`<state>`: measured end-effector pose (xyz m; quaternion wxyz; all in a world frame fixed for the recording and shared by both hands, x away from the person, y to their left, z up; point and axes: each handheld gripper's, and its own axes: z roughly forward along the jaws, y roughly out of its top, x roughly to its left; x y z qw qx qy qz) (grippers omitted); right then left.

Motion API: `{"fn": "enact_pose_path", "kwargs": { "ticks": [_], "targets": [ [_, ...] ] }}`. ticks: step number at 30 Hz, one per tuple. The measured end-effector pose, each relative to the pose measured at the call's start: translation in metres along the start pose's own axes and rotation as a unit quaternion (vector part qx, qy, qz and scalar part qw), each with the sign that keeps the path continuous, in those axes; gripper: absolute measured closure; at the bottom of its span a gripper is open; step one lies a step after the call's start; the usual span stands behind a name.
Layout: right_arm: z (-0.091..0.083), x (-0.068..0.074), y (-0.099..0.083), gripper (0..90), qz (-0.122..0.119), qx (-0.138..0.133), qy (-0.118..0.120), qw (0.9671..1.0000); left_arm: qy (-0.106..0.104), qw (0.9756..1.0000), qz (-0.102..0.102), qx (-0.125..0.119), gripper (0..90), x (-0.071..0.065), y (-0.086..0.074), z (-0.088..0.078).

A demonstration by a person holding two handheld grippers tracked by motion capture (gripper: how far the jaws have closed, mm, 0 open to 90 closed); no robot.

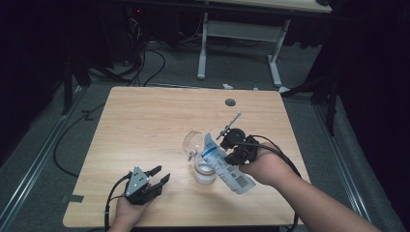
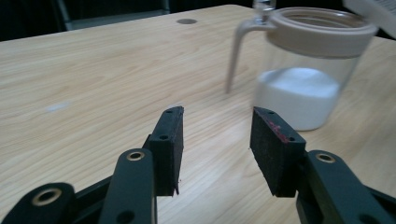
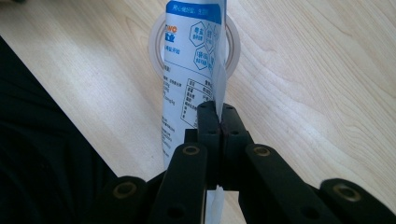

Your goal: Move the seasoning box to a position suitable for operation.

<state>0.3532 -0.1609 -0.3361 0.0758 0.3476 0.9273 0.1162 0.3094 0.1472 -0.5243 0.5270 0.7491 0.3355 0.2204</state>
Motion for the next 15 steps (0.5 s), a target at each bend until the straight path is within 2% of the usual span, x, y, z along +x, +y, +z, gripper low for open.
{"fn": "enact_pose_path", "kwargs": {
  "ticks": [1, 3, 6, 15],
  "targets": [
    [0.0, 0.0, 0.0, 89.6, 0.0, 0.0, 0.0, 1.0, 0.0, 1.0, 0.0, 0.0, 54.9, 0.0, 0.0, 0.0],
    [-0.001, -0.003, -0.003, 89.6, 0.004, -0.004, 0.003, 1.0, 0.013, 0.9999, -0.008, -0.002, 54.9, 0.01, -0.003, -0.007],
    [-0.002, -0.008, -0.006, 89.6, 0.011, -0.007, -0.002, 0.9999, 0.023, 0.9997, -0.001, -0.001, 54.9, 0.013, -0.004, -0.011],
    [-0.006, -0.02, -0.015, 89.6, 0.027, -0.007, -0.01, 0.9996, 0.025, 0.9997, -0.007, -0.004, 54.9, 0.014, -0.004, -0.012]
  ]
}}
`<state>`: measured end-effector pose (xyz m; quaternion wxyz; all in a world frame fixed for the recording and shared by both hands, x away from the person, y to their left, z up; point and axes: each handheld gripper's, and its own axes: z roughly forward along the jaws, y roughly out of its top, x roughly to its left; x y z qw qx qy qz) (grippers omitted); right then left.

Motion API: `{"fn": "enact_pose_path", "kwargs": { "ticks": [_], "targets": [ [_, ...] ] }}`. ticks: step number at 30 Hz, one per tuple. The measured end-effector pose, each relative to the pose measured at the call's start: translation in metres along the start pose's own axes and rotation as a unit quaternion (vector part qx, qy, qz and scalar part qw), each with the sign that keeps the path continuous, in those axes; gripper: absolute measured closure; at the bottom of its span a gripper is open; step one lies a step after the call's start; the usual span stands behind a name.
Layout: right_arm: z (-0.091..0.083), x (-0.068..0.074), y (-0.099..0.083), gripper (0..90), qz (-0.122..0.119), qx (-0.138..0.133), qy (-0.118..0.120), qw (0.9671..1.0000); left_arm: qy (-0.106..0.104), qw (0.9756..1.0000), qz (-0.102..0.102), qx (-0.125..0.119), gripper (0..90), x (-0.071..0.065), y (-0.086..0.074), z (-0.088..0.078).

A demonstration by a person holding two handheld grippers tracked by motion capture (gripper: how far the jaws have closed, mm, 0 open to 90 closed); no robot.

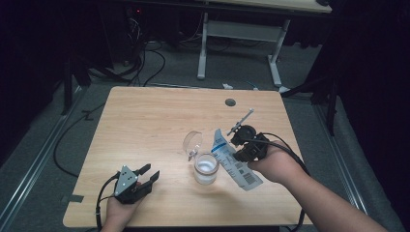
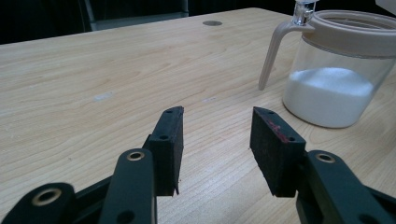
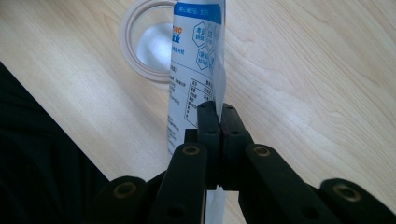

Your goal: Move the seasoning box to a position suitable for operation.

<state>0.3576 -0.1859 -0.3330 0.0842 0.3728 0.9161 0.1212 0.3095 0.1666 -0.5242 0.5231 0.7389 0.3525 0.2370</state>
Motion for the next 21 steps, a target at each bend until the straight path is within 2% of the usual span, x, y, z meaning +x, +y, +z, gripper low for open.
{"fn": "enact_pose_path", "kwargs": {
  "ticks": [8, 10, 12, 16, 21],
  "targets": [
    [0.002, -0.016, -0.009, 89.6, 0.019, 0.003, -0.015, 0.9997, -0.002, 1.0, -0.003, -0.001, 55.0, 0.0, 0.0, 0.0],
    [0.003, -0.018, -0.01, 89.6, 0.017, 0.003, -0.017, 0.9997, -0.002, 1.0, -0.003, -0.002, 54.9, 0.0, 0.0, 0.0],
    [0.007, -0.026, -0.013, 89.6, 0.029, 0.008, -0.023, 0.9993, -0.002, 1.0, -0.005, -0.002, 54.9, 0.001, 0.0, -0.001],
    [0.012, -0.033, -0.017, 89.6, 0.033, 0.009, -0.029, 0.999, -0.001, 1.0, -0.006, -0.003, 54.9, 0.001, 0.0, -0.001],
    [0.02, -0.052, -0.025, 89.6, 0.057, 0.003, -0.04, 0.9976, -0.002, 1.0, -0.007, -0.002, 55.0, 0.001, 0.0, -0.002]
  ]
}}
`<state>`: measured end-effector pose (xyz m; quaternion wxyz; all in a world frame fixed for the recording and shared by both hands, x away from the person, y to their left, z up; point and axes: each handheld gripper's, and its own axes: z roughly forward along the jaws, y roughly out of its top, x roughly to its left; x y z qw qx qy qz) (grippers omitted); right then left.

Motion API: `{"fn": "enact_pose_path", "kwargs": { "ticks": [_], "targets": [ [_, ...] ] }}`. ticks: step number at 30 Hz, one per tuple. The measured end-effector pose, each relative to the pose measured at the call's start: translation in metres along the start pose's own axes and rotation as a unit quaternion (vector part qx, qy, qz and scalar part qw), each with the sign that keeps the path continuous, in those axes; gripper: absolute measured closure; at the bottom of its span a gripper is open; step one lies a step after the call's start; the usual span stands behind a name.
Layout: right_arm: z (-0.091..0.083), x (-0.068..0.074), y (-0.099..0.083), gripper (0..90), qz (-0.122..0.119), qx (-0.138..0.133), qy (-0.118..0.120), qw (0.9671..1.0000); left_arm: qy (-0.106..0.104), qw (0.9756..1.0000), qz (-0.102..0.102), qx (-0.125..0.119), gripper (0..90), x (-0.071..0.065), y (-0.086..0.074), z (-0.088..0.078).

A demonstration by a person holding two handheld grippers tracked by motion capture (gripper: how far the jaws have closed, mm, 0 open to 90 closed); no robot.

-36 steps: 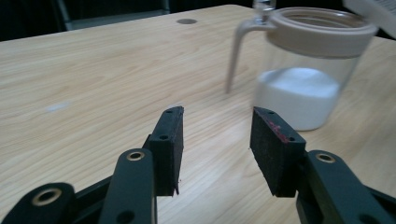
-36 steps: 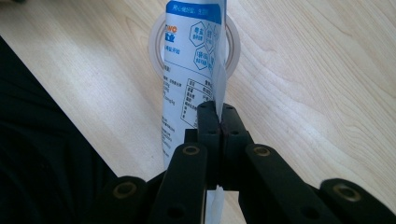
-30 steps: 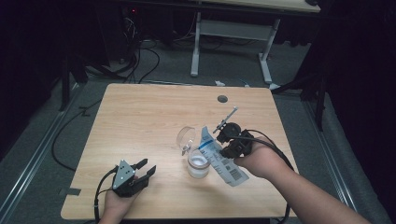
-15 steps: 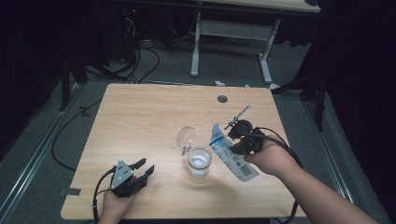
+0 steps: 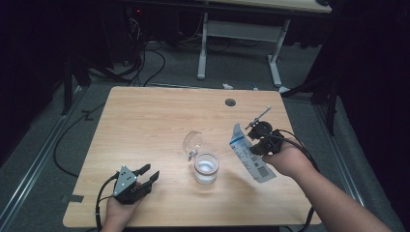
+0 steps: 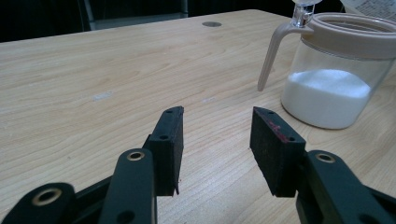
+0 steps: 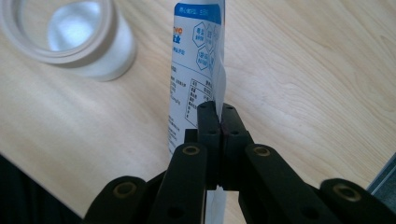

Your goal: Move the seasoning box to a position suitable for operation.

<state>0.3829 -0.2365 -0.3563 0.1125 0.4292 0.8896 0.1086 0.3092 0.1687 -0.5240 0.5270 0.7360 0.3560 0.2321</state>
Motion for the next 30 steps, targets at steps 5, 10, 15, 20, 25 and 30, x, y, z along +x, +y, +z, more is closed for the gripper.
{"fn": "enact_pose_path", "kwargs": {
  "ticks": [5, 10, 15, 20, 25, 30],
  "targets": [
    [0.007, -0.014, -0.006, 89.6, 0.019, -0.021, -0.007, 0.9996, 0.0, 1.0, -0.001, 0.0, 55.0, 0.0, 0.0, 0.0],
    [0.018, -0.031, -0.016, 89.6, 0.047, -0.029, -0.017, 0.9983, 0.002, 1.0, -0.002, -0.002, 55.1, 0.0, 0.0, 0.0],
    [0.024, -0.041, -0.022, 89.6, 0.063, -0.039, -0.02, 0.9971, 0.003, 1.0, -0.002, -0.001, 55.1, 0.0, -0.001, 0.0],
    [0.026, -0.049, -0.026, 89.6, 0.079, -0.062, -0.02, 0.9947, 0.004, 1.0, -0.002, -0.001, 55.2, -0.001, -0.001, 0.0],
    [0.025, -0.052, -0.028, 89.7, 0.087, -0.082, -0.025, 0.9925, 0.004, 1.0, -0.003, 0.0, 55.1, 0.0, -0.001, 0.0],
    [0.024, -0.054, -0.032, 89.6, 0.104, -0.119, -0.033, 0.9869, 0.004, 1.0, -0.005, 0.0, 55.1, 0.0, -0.001, 0.0]
  ]
}}
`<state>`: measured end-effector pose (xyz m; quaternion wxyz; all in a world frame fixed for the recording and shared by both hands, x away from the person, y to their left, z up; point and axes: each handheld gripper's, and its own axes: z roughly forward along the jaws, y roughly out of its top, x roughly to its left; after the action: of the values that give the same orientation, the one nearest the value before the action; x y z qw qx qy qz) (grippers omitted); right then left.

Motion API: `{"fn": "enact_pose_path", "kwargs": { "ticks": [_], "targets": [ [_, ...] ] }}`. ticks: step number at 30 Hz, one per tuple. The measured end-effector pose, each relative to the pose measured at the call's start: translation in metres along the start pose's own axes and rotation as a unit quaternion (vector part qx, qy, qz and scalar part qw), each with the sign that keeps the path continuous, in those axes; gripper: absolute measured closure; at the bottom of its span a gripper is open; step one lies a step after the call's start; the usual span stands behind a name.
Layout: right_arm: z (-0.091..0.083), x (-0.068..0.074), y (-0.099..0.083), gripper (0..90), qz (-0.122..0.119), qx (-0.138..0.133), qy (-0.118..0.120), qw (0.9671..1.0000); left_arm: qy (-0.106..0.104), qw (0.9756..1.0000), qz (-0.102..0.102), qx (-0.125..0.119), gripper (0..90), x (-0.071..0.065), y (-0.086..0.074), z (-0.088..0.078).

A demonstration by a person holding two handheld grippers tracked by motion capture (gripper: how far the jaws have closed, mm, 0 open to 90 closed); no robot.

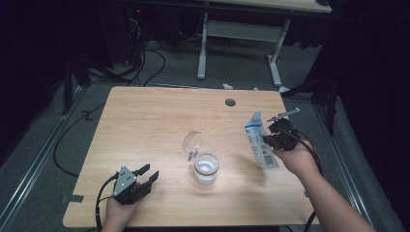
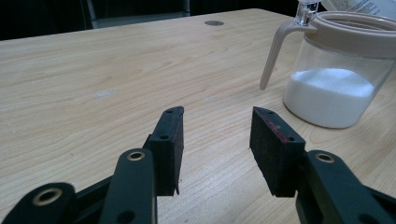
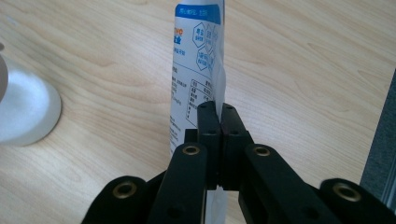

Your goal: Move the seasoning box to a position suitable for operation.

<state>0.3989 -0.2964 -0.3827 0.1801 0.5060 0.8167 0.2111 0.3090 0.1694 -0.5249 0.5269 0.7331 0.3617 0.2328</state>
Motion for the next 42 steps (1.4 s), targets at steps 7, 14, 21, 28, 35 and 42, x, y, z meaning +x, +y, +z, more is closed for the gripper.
{"fn": "enact_pose_path", "kwargs": {
  "ticks": [7, 14, 21, 28, 35, 42],
  "targets": [
    [0.001, -0.001, -0.008, 89.6, 0.015, -0.032, -0.004, 0.9994, 0.001, 1.0, -0.001, 0.003, 55.1, 0.001, 0.0, 0.0],
    [0.005, 0.001, -0.017, 89.7, 0.023, -0.06, -0.007, 0.9979, 0.003, 1.0, -0.005, 0.003, 55.1, 0.003, -0.001, 0.0],
    [0.009, 0.001, -0.03, 89.7, 0.036, -0.081, -0.013, 0.996, 0.004, 1.0, -0.006, 0.003, 55.1, 0.004, -0.001, -0.001],
    [0.011, -0.002, -0.044, 89.7, 0.051, -0.121, -0.013, 0.9913, 0.005, 1.0, -0.007, 0.004, 55.1, 0.004, -0.001, 0.0],
    [0.012, -0.001, -0.055, 89.6, 0.055, -0.15, -0.022, 0.987, 0.005, 0.9999, -0.01, 0.004, 55.1, 0.004, -0.002, -0.001],
    [0.014, 0.0, -0.066, 89.7, 0.065, -0.183, -0.028, 0.9807, 0.007, 0.9999, -0.009, 0.005, 55.0, 0.006, -0.002, -0.002]
  ]
}}
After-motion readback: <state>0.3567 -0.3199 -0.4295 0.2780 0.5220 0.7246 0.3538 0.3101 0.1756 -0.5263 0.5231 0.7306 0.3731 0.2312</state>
